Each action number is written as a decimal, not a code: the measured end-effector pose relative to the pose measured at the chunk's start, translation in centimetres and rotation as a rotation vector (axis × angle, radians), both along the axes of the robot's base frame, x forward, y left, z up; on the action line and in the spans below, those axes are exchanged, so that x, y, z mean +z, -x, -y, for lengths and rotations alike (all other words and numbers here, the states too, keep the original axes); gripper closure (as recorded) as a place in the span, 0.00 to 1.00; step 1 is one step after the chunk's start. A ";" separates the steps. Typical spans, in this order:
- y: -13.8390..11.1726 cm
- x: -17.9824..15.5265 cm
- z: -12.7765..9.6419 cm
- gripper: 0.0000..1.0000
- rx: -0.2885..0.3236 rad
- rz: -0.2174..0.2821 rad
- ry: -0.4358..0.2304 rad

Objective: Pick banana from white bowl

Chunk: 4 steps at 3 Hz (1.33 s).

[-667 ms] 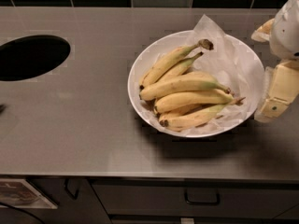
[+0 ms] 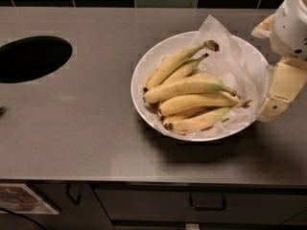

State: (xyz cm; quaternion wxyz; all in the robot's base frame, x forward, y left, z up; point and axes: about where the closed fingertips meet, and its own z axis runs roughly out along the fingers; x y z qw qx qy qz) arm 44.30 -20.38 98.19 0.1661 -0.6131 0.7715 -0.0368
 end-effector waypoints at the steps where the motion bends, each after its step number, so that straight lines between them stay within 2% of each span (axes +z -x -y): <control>1: -0.9 0.2 -1.9 0.06 0.039 0.006 0.005; 2: -2.0 -0.6 -4.0 0.19 0.079 -0.005 0.013; 3: -2.6 -1.4 -4.9 0.19 0.095 -0.021 0.015; 4: -3.4 -2.4 -5.5 0.27 0.101 -0.043 0.016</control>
Offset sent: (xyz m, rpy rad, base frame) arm 0.0251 0.0533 -0.0106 -0.0249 0.0221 0.1060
